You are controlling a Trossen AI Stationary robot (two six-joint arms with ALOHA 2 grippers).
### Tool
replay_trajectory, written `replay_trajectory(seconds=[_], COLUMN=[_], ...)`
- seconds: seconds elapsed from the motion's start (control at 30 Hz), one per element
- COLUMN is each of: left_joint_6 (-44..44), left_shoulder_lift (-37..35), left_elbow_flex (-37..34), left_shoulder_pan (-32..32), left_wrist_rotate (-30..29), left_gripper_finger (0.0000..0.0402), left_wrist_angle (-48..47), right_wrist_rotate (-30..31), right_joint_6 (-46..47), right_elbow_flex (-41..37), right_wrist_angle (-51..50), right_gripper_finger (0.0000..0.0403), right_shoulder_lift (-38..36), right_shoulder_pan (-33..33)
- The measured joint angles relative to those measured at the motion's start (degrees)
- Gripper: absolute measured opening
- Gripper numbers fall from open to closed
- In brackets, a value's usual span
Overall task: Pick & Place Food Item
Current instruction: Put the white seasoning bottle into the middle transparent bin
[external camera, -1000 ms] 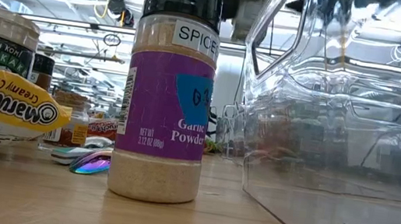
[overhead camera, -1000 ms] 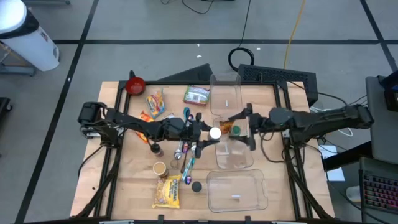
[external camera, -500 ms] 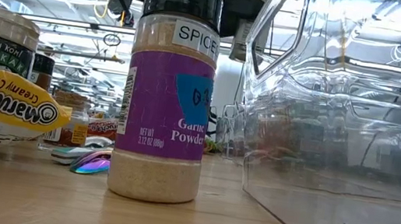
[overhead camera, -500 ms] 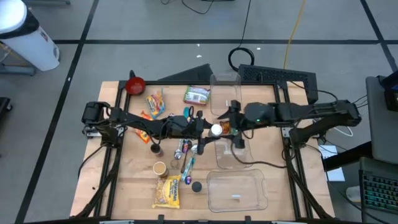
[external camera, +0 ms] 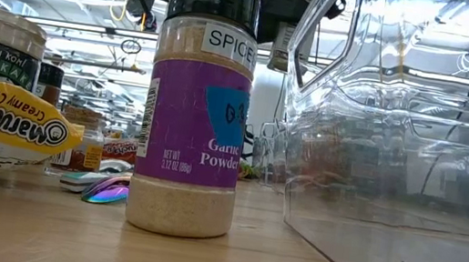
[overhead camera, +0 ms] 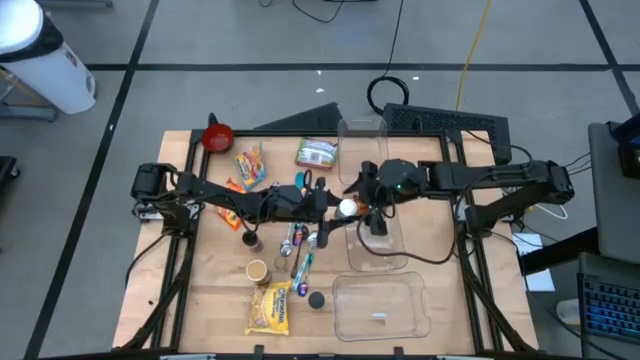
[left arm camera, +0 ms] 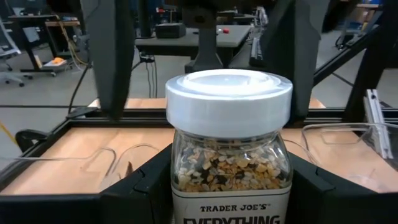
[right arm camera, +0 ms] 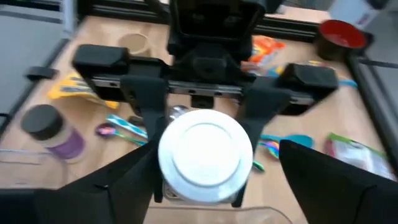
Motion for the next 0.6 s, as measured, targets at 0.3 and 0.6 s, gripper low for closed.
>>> replay_trajectory(seconds=[0.3,0.6], left_joint_6=[-0.2,-0.4], left_shoulder_lift=[0.0,0.0], left_elbow_flex=[0.0,0.0], left_shoulder_pan=[0.0,-0.3], left_wrist_rotate=[0.0,-0.2], left_gripper_finger=[0.0206,0.0206], left_wrist_angle=[-0.3,-0.3], right_wrist_rotate=[-3.1,-3.3], right_joint_6=[-0.4,-0.5], right_elbow_flex=[0.0,-0.1], right_wrist_angle=[0.8,0.6], right_gripper_finger=[0.019,0.019], right_shoulder_lift=[0.0,0.0], right_shoulder_pan=[-0.2,-0.2])
